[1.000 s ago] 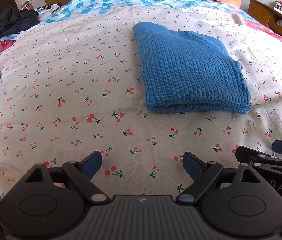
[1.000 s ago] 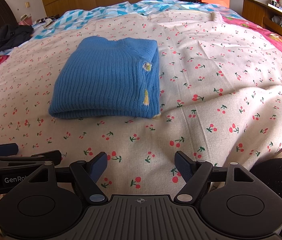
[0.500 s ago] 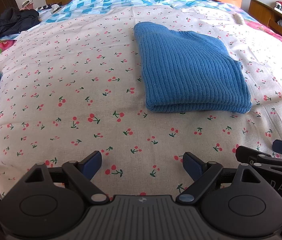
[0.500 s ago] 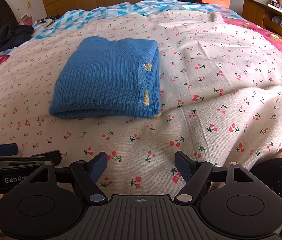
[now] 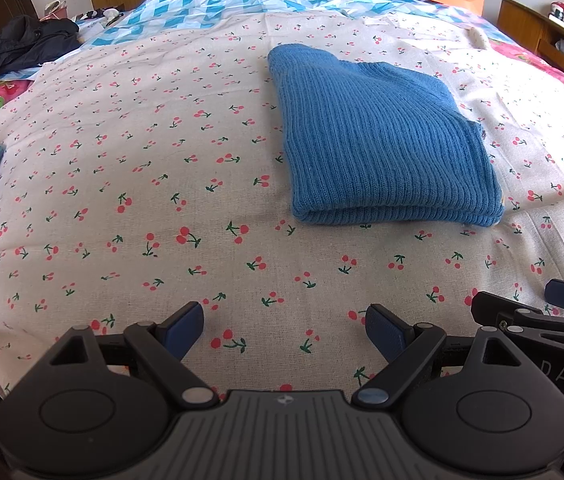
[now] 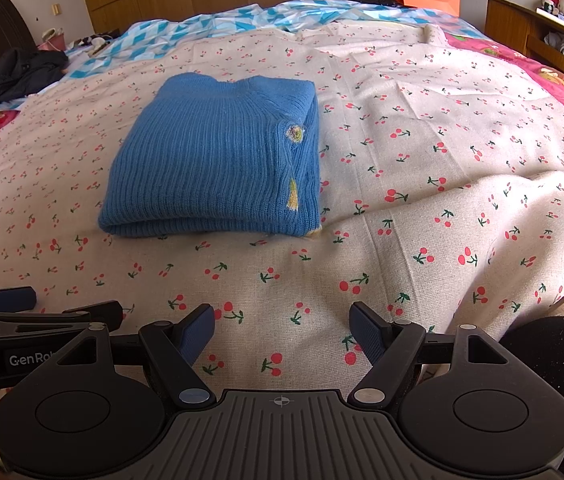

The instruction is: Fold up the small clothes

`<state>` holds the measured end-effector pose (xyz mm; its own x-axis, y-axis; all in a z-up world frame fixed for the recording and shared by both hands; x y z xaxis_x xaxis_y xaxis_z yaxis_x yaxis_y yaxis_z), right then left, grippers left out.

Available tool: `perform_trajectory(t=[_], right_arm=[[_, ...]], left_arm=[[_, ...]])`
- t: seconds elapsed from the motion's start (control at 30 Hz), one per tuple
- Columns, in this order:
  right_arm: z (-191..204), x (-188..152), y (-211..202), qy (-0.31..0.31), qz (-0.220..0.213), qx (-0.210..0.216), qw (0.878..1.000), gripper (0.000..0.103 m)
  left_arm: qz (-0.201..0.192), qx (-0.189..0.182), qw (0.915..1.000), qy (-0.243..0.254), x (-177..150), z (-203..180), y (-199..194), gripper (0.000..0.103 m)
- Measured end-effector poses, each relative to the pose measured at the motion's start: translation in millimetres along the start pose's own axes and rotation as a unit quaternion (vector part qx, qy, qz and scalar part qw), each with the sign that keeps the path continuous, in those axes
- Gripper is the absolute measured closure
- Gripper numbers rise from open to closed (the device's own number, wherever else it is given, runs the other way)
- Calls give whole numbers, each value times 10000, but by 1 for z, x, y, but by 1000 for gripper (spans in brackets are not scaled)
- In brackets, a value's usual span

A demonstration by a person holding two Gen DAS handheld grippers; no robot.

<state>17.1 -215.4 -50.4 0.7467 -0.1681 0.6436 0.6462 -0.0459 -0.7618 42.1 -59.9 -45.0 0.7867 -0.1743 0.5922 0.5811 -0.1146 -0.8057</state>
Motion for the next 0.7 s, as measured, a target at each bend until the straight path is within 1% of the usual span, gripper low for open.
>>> perform_trajectory(t=[0.7], right_arm=[[0,0,0,-1,-3,0,10000,27]], left_arm=[[-3,3,10000,1,0,0,-1,12]])
Point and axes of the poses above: each gripper's, at about its wrist camera, not at the fingertips, and y roughly the way its jaws point, z to its left, x to its top, the point moved 5 cm from there along y, roughly the way its jaws point, and after that the axes turned 2 degrees about -z, right-handed, at the moved point
